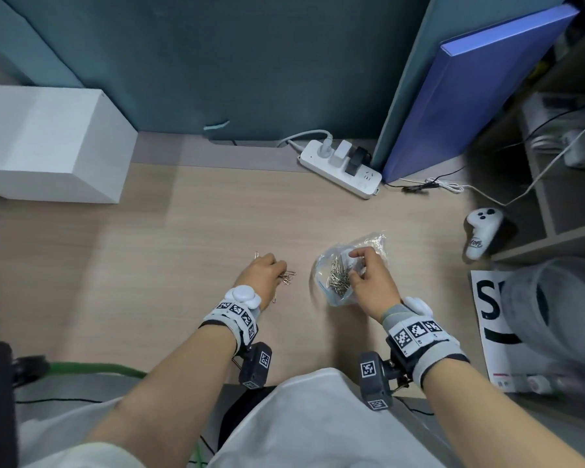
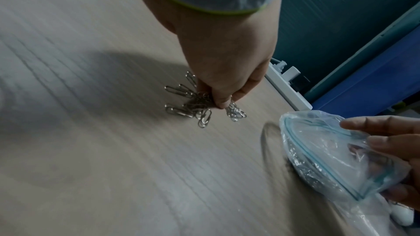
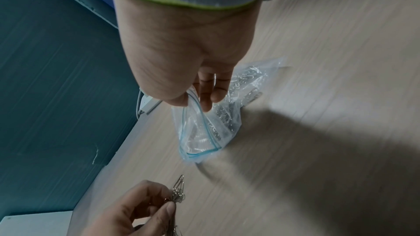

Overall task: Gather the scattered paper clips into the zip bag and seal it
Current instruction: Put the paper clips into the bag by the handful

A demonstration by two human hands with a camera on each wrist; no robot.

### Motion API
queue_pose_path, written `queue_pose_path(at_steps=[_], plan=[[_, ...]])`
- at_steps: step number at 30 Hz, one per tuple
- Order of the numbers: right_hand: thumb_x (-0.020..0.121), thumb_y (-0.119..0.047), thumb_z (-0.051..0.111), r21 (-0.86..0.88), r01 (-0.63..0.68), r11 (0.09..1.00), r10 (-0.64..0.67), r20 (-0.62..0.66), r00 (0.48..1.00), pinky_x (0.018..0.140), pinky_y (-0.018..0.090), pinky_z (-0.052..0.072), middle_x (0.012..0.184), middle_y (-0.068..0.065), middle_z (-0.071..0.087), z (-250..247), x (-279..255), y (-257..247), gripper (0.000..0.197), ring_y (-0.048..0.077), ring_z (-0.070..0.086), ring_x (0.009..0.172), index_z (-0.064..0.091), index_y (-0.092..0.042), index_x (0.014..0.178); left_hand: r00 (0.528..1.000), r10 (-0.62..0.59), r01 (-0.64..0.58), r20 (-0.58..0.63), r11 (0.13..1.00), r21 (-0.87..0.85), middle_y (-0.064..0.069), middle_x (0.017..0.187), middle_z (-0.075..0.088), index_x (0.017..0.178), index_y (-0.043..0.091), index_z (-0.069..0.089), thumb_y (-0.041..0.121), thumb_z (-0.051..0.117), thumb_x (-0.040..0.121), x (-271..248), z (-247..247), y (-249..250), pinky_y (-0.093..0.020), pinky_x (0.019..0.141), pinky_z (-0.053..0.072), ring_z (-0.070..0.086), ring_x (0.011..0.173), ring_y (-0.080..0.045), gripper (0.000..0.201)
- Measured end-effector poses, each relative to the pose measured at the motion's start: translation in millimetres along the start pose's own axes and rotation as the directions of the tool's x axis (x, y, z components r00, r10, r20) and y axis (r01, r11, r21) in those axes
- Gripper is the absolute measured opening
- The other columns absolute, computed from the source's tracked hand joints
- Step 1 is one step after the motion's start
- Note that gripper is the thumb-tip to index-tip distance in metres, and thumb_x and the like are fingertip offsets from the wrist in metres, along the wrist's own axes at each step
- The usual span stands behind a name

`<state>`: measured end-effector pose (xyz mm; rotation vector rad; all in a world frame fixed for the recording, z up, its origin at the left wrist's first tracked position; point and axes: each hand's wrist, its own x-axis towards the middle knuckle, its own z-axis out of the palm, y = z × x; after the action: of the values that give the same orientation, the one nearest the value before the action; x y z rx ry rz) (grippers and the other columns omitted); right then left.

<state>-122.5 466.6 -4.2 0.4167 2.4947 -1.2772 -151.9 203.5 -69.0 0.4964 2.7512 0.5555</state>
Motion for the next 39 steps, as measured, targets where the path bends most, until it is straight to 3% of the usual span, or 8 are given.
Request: queue_pose_path(at_steps=[4,8,12,17,24,28,33,39], plan=[[0.095,-0.008,0.054,-0.001,0.009,1.0,-0.009,0.019,1.0,0.081,0.038,0.051,0.111,0.002,0.055,4,-2,-2,0.033,0.025,0.061,0.084,0.051,-0.031,0.119,0.999,-0.031,0.032,0.025,0.999,-0.036,-0.005,0.09,0.058,0.091,0.014,0.063,0.004,0.064,0.086,3,-4,3,-0.04,0.066,0.051,0.058,0.08,-0.033,0.011],[0.095,-0.007,0.055,-0.004,0.012,1.0,-0.012,0.025,1.0,0.082,0.037,0.05,0.11,0.003,0.055,8,-2,-6,0.034,0.026,0.061,0.086,0.051,-0.031,0.119,0.988,-0.152,0.143,-0.03,0.97,-0.196,0.011,0.082,0.054,0.084,0.025,0.064,0.013,0.072,0.083,1,-11,14,-0.033,0.067,0.051,0.058,0.076,-0.021,0.015],[0.094,-0.005,0.056,0.001,0.022,1.0,-0.022,0.021,1.0,0.082,0.035,0.048,0.111,0.003,0.055,11,-1,-8,0.034,0.024,0.059,0.086,0.051,-0.029,0.119,0.979,-0.175,0.116,-0.101,0.896,-0.428,0.011,0.082,0.062,0.084,0.026,0.07,0.012,0.076,0.081,10,-23,47,-0.027,0.073,0.05,0.06,0.075,-0.009,0.015],[0.092,-0.004,0.056,0.0,0.047,0.999,-0.047,0.025,0.999,0.083,0.042,0.051,0.107,0.008,0.055,15,1,-10,0.036,0.024,0.056,0.08,0.051,-0.026,0.12,0.996,-0.081,0.087,0.038,0.78,-0.619,0.006,0.096,0.073,0.099,0.025,0.079,0.017,0.084,0.079,18,-33,80,-0.016,0.079,0.051,0.065,0.076,-0.005,0.022],[0.095,-0.005,0.056,0.014,0.017,1.0,-0.018,0.019,1.0,0.082,0.035,0.047,0.112,0.009,0.056,11,2,-8,0.034,0.027,0.059,0.088,0.052,-0.025,0.121,0.96,-0.275,0.247,-0.048,0.916,-0.317,0.004,0.107,0.068,0.112,0.024,0.073,0.022,0.081,0.079,7,-22,26,-0.025,0.084,0.045,0.061,0.102,-0.016,0.033],[0.094,-0.006,0.056,0.007,0.012,1.0,-0.012,0.021,1.0,0.085,0.038,0.05,0.111,0.008,0.055,14,3,-7,0.034,0.028,0.06,0.088,0.052,-0.025,0.122,0.976,-0.213,0.216,0.034,0.965,-0.148,0.009,0.114,0.061,0.117,0.029,0.069,0.037,0.083,0.077,-2,-8,21,-0.027,0.081,0.041,0.05,0.11,-0.015,0.044],[0.093,-0.005,0.055,0.006,0.016,1.0,-0.016,0.024,1.0,0.081,0.037,0.05,0.11,0.008,0.056,15,4,-6,0.035,0.021,0.055,0.079,0.052,-0.028,0.119,0.993,-0.112,0.113,0.026,0.991,-0.065,0.008,0.101,0.059,0.097,0.029,0.065,0.026,0.069,0.091,6,-1,26,-0.031,0.067,0.043,0.055,0.1,-0.019,0.007],[0.093,-0.004,0.055,0.001,0.007,1.0,-0.007,0.016,1.0,0.084,0.036,0.048,0.114,0.005,0.054,10,4,-6,0.035,0.02,0.056,0.081,0.052,-0.025,0.122,0.997,-0.058,0.059,0.049,0.998,-0.013,0.01,0.1,0.059,0.092,0.03,0.067,0.021,0.064,0.094,5,-11,8,-0.033,0.066,0.049,0.054,0.101,-0.018,0.01]])
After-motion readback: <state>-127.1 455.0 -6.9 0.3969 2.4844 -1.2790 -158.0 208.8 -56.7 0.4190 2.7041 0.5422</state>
